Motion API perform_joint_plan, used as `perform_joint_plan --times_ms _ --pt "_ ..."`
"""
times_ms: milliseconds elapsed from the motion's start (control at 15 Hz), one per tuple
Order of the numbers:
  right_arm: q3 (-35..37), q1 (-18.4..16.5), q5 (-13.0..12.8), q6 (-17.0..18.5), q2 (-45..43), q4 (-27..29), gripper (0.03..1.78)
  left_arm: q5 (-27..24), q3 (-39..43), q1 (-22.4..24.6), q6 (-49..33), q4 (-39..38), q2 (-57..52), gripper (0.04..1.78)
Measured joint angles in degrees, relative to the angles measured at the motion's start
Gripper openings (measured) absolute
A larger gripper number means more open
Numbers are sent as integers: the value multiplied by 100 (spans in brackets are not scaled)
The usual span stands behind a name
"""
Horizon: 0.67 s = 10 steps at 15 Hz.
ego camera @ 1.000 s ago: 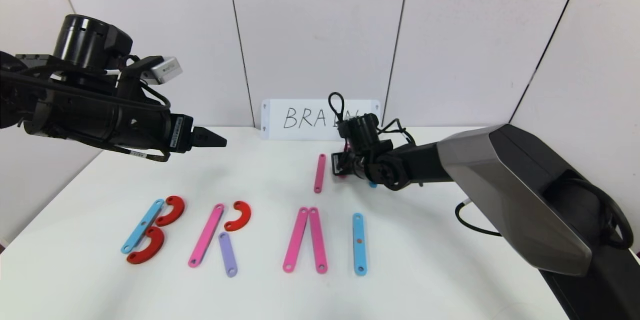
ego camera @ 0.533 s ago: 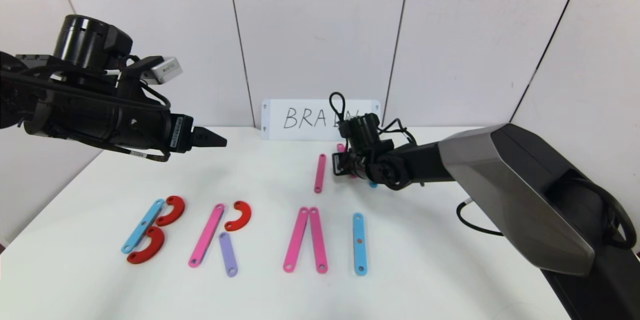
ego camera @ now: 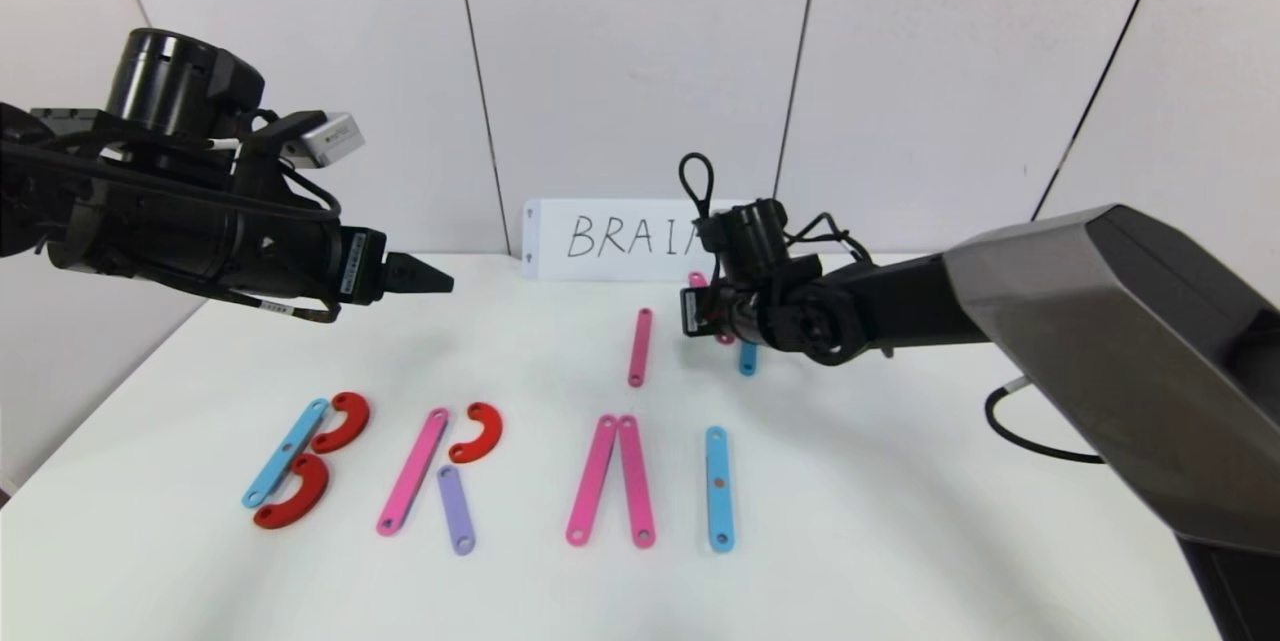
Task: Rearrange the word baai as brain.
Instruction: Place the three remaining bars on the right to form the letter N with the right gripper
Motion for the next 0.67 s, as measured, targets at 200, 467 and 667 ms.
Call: perform_joint_plan --times_ms 200,467,667 --pt "962 13 -243 234 -653 -65 31 -5 0 0 4 4 0 174" --pt "2308 91 -651 769 -1412 -111 31 -2 0 0 -2 6 -24 174" --pt "3088 238 -850 1062 -1759 -138 31 0 0 0 -2 6 -61 174"
